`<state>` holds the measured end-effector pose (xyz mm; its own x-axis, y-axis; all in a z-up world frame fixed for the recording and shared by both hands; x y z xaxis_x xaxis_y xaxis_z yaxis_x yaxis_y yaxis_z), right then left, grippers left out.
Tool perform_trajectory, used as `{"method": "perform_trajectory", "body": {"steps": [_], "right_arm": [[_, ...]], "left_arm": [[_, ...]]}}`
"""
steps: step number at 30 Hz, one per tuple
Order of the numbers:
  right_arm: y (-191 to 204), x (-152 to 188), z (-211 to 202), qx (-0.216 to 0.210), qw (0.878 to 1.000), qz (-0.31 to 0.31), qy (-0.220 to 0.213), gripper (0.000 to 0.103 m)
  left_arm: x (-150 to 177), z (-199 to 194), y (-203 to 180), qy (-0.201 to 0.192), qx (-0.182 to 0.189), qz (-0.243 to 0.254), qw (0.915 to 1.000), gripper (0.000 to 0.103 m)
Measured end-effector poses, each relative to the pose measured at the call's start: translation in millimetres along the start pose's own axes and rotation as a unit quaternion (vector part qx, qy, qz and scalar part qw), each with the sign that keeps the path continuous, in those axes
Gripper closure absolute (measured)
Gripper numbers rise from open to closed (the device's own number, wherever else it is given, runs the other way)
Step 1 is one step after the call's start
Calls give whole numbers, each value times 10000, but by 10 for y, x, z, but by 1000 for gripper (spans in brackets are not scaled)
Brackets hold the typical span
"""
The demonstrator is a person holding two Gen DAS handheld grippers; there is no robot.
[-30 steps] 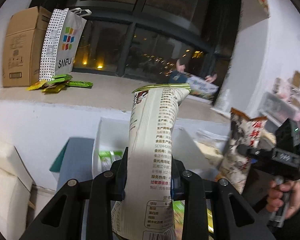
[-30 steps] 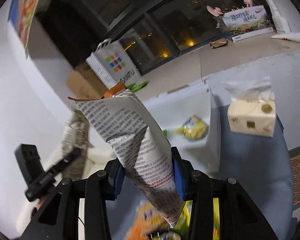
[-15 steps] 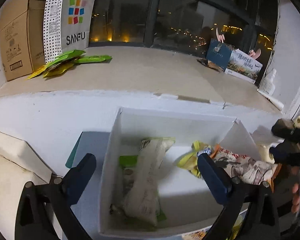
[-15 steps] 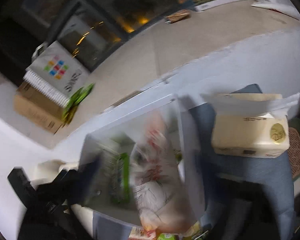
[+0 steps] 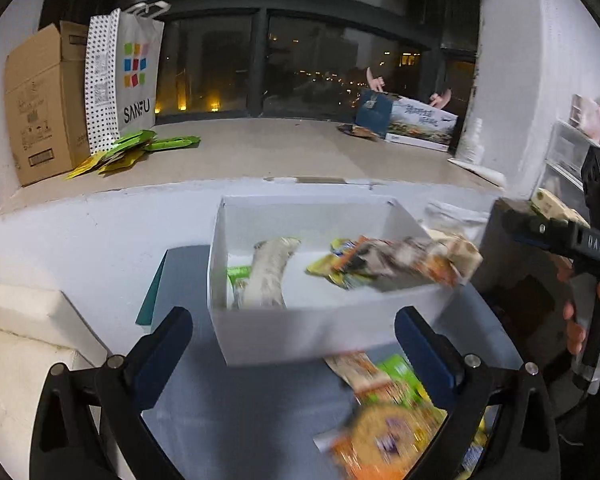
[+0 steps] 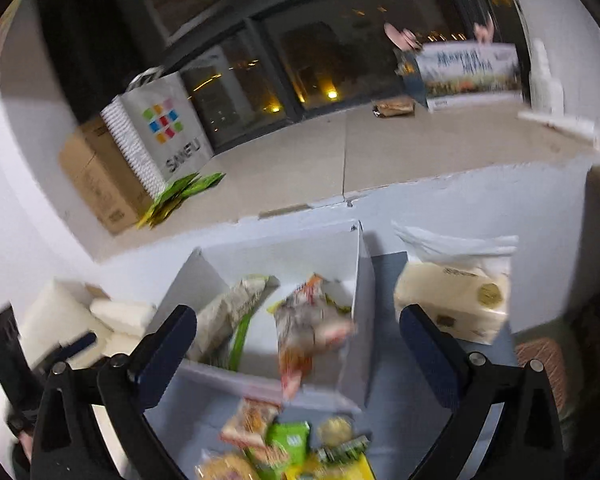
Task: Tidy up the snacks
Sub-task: 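Release both white bags into the white box, then grasp orange bread pack with left tool while right tool grasps green garlic-flavor bag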
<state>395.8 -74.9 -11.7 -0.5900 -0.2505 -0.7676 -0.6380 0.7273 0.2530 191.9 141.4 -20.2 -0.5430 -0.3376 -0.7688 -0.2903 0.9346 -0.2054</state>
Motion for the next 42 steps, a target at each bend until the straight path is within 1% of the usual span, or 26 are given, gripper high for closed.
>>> {"method": "perform_trajectory", "body": {"steps": [6,8,11,13,16,19,23,27,29,32,35,39,42], "right_arm": [[263,527,-591,-56,9980,-619,-98,0],[299,696,-794,-86,9973,-712,-131,0],[372,958,-1032,-96,9962,-840,-212,0],[395,1164,-1170,-84,9961,-849,-224,0],[393,1439,-1285,-50,9970,-745,-196,0],[377,1681,-1321,-1,9977,-671,-81,0],[345,1897,-1258,-75,9982,-567,151,0],[347,1987,-1089,-171,9976,-514,421,0],[369,1990,-975,-284,9967,-525,551,0],[351,1936,-755,-407,9957,-424,715,0],[288,1838,-528,-500,9954,-241,787,0],[132,1677,-156,-434,9948,4,920,0],[40,1579,84,-231,9942,80,1048,0]], "left_arm": [[342,-540,-167,-154,220,-72,9996,0],[473,-695,-227,-166,382,-59,9991,0],[731,-945,-340,-262,352,89,9990,0],[852,-1018,-397,-229,456,79,9987,0],[1046,-1074,-460,-68,596,5,9982,0],[1163,-1083,-543,32,654,134,9978,0],[1261,-1065,-601,148,747,142,9970,0],[1292,-1016,-637,244,819,177,9962,0],[1306,-1023,-665,254,851,218,9958,0],[1313,-1037,-683,238,887,246,9955,0],[1317,-1048,-692,246,897,266,9953,0],[1304,-1053,-653,247,899,243,9954,0],[1298,-1044,-608,256,867,182,9957,0]]}}
Point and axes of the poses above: each gripper's, at about its wrist camera, not at the fingertips, and z roughly the way its jaws point, y to its left, x to its underside, the point moved 5 cm from there along z, roughly the way its jaws point, and after that the axes turned 7 degrees about -z, right-handed, at the moved point
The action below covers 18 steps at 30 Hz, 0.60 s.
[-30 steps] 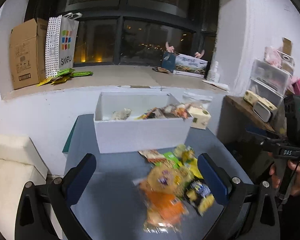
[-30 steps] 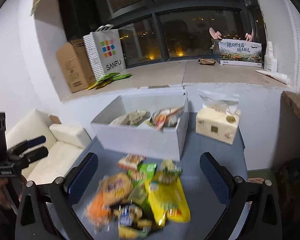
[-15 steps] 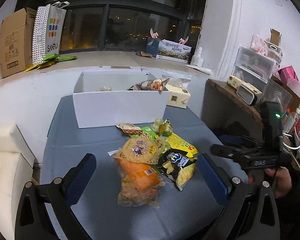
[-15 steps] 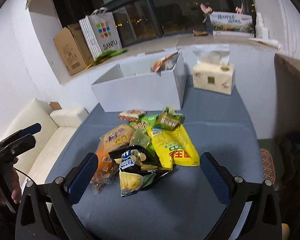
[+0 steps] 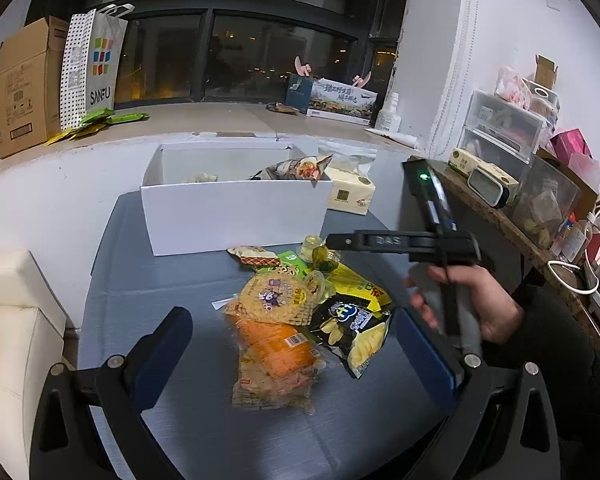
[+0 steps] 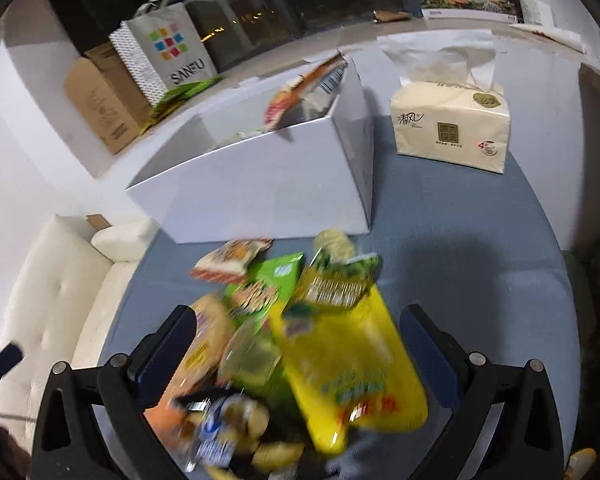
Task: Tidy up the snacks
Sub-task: 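Grasp orange bread pack with left tool while right tool grasps green garlic-flavor bag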
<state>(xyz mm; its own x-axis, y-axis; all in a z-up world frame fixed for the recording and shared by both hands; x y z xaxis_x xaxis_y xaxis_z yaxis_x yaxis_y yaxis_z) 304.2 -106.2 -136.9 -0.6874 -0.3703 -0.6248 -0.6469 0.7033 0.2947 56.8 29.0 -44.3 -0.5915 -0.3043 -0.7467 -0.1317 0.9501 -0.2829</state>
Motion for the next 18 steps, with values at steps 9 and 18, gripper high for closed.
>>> {"method": "perform_trajectory", "body": {"steps": [9,18], "right_arm": [[-95,-103,494,275,9982,44,525,0],[-120,-127,656,401,9966,-128,708,5]], "left_arm": [[-9,-31,100,-17,-45,-110,9999,0],[21,28,145,71,-97,-193,9997,0]]}}
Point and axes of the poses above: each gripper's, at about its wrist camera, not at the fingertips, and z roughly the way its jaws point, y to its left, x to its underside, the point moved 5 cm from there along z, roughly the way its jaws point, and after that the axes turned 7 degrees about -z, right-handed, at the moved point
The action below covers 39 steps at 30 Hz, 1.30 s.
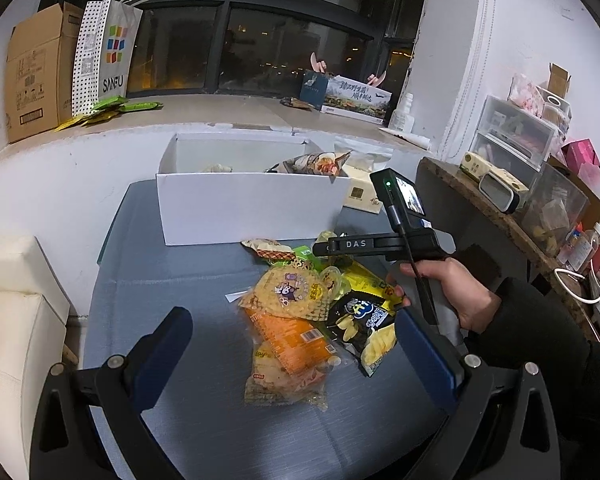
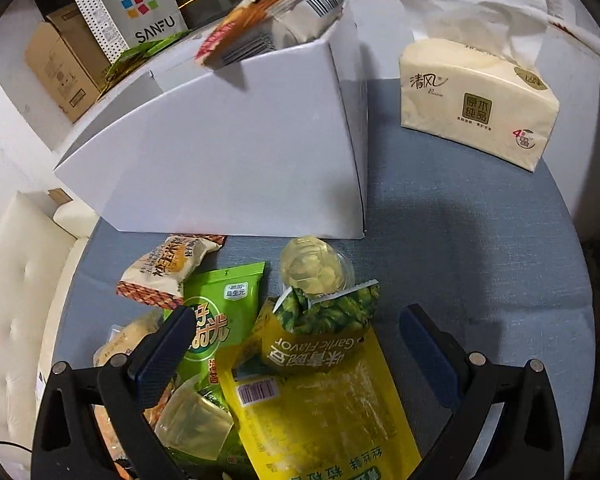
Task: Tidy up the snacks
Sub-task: 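Grasp orange bread pack with left tool while right tool grasps green garlic-flavor bag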
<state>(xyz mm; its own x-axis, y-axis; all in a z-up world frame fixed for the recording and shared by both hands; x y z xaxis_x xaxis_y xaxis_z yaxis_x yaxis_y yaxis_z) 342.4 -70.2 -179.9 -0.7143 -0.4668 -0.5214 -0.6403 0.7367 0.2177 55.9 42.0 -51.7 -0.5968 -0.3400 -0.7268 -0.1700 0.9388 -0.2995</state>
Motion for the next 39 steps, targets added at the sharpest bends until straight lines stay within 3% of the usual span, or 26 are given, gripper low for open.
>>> {"method": "perform_trajectory", "body": {"steps": [1,2,3,4,13,20,27,33,35,37,39], "right_arm": [[-6,1,11,-42,10000,20,35,11],[-12,6,32,-59,9999,19,108,33],[-29,-2,67,-21,9998,2,185,45],[-44,-20,65,136,9998,-65,149,45],[-70,54,-294,-68,9996,-94,-253,49],[2,292,-928,-137,9956,-264,-888,49],[91,583,-1505,-289,9877,-191,-1523,49],[164,797,-1696,-332,9856,-182,-1648,49],[166,847,-1722,-293,9857,-204,-1648,49],[149,877,-1698,-352,9861,-172,-1613,49],[142,887,-1686,-362,9864,-159,-1596,49]], "left_arm": [[6,9,1,12,-5,-6,10000,0],[11,22,10,31,-18,-16,10000,0],[16,32,16,44,-27,-29,10000,0],[21,38,23,51,-26,-41,10000,0],[-71,410,86,418,-40,-172,9990,0],[-392,1151,72,770,-266,-85,9966,0],[-614,2129,127,1354,-739,-198,9878,1],[-530,2622,160,1730,-1208,19,9775,19],[-518,2663,176,1771,-1156,-31,9774,22],[-552,2657,203,1768,-1106,-117,9779,45],[-578,2651,242,1786,-1091,-138,9778,52]]}}
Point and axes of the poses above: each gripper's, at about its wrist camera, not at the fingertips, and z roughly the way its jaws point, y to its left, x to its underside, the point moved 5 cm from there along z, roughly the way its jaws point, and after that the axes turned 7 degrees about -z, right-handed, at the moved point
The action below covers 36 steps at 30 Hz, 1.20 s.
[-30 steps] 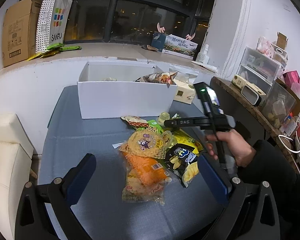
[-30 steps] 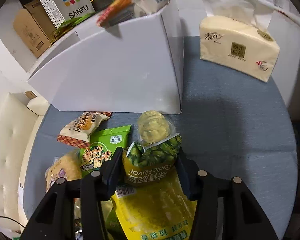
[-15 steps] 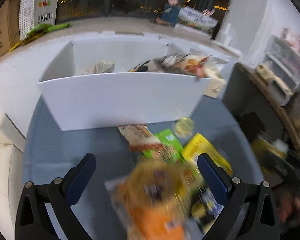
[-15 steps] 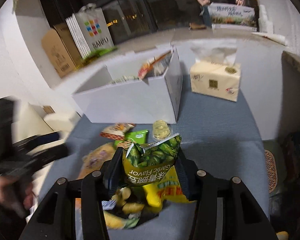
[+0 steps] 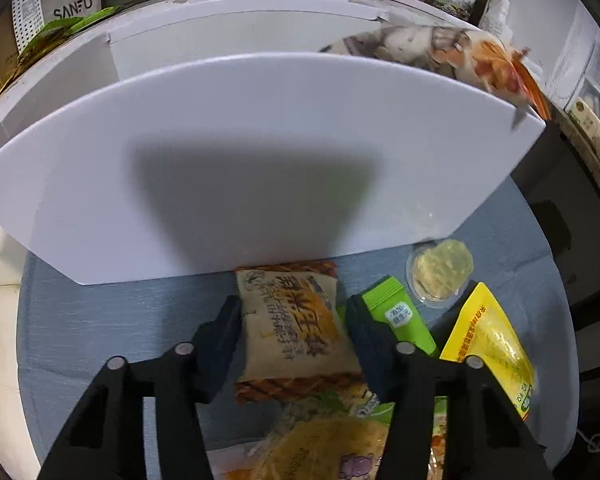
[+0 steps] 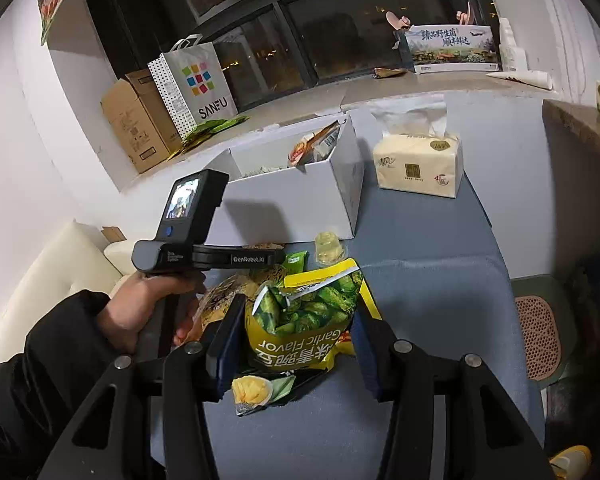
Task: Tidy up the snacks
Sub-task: 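Grasp orange bread pack with left tool while right tool grasps green garlic-flavor bag, then drop both packs into the white box and open both tools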
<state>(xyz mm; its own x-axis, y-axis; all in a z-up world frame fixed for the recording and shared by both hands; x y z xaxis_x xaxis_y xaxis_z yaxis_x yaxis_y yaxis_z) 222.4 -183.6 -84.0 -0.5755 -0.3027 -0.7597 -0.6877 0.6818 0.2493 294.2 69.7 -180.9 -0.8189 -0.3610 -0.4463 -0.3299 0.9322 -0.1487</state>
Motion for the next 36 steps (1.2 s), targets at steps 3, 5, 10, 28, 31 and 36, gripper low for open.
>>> {"method": "perform_trajectory", "body": {"steps": [3,5,10,28,31,36], "right_arm": [[7,23,23,-46,10000,43,62,49],[27,35,28,-69,9999,32,73,49],[74,48,55,-110,9999,-10,128,49],[648,-979,605,-406,9950,-907,-45,49],[595,-1400,837,-264,9961,-846,-51,49],[358,-1925,1372,-66,9982,-549,232,49]], "left_arm": [[12,-62,57,-32,246,-19,9997,55],[44,-169,106,-110,441,-11,9990,57],[225,-713,229,-738,842,3,9937,57],[-157,-2110,665,-2461,1274,-165,9607,57],[-609,-1953,703,-2395,1209,-248,9630,57],[-1106,-1540,777,-2142,969,-346,9714,57]]}}
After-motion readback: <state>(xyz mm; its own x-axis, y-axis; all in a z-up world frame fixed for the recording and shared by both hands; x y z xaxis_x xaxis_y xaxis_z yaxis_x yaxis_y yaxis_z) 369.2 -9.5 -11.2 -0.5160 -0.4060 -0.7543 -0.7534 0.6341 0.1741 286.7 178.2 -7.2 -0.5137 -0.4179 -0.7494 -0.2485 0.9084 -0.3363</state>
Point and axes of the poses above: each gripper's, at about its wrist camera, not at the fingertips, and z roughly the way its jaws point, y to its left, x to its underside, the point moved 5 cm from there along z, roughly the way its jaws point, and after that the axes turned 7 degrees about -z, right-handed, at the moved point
